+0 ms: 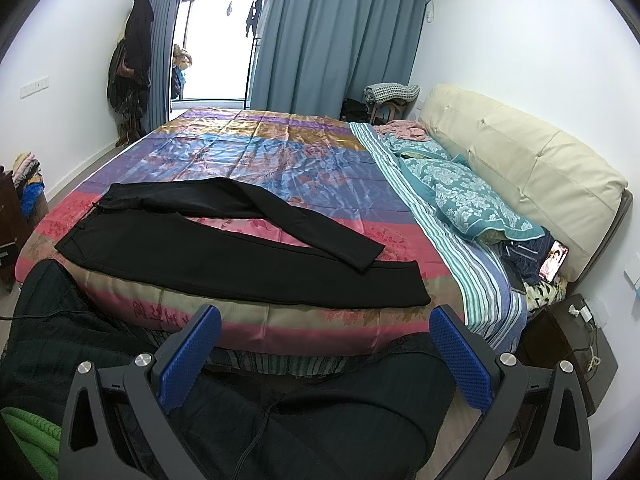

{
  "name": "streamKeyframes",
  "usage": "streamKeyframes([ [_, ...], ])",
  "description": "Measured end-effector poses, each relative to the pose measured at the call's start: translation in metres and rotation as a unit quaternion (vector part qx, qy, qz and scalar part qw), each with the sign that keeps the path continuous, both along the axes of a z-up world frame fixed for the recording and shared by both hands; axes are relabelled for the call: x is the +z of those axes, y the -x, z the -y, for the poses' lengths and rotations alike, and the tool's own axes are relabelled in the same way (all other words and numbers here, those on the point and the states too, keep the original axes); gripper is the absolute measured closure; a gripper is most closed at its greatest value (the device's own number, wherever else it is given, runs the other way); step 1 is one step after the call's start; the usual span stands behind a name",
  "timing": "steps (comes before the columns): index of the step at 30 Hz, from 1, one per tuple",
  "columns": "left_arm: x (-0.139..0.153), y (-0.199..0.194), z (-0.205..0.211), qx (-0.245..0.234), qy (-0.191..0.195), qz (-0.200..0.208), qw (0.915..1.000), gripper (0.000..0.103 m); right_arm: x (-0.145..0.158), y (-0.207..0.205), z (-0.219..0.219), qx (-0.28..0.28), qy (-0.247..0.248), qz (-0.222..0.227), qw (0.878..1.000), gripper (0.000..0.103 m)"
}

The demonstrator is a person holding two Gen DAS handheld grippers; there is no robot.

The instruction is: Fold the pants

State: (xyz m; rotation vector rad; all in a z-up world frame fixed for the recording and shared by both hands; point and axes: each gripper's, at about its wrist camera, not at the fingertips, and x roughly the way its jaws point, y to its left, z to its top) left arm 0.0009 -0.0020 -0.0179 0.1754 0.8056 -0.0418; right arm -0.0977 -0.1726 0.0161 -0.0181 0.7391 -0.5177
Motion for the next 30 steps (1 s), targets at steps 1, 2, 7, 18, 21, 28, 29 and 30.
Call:
streamKeyframes([
  [1,0.0004,0.0001,0.0012,0.0,0.0,0.0,1.0,0.001,-0.0004,-0.0002,0.0013,-0.002,-0.001,0.0,1.0,0.0],
  [2,0.0004,0.0001,0.0013,0.0,0.0,0.0,1.0,0.001,-0.0005,-0.0002,0.0029,-0.004,-0.002,-0.001,1.0,0.0],
  [7,-0.0001,0.0002,0.0013,0.0,0.0,0.0,1.0,0.001,-0.0009,-0.0005,0.0051,-0.003,-0.002,-0.001,1.0,0.0],
  [18,-0.0009,0.0028,-0.0017,-0.004,-0.003,0.0,1.0,0.001,-0.0025,-0.0016,0.0041,-0.006,0.0,-0.002,1.0,0.0],
  [21,-0.0007,0.0031,-0.001,-0.003,-0.002,0.0,1.0,0.001,-0.0032,-0.0028,0.0034,-0.008,0.001,-0.005,1.0,0.0],
  [28,-0.0005,0.0019,0.0017,-0.003,-0.003,-0.003,1.0,0.001,-0.0014,-0.004,0.0002,-0.004,0.008,-0.009,1.0,0.0],
  [29,-0.0003,0.002,0.002,-0.004,-0.004,-0.004,1.0,0.001,-0.0015,-0.004,0.0,-0.003,0.008,-0.009,1.0,0.0],
  [30,0.0,0.002,0.0023,-0.004,-0.004,-0.004,1.0,0.001,-0.0016,-0.0041,-0.0002,-0.004,0.008,-0.01,1.0,0.0],
])
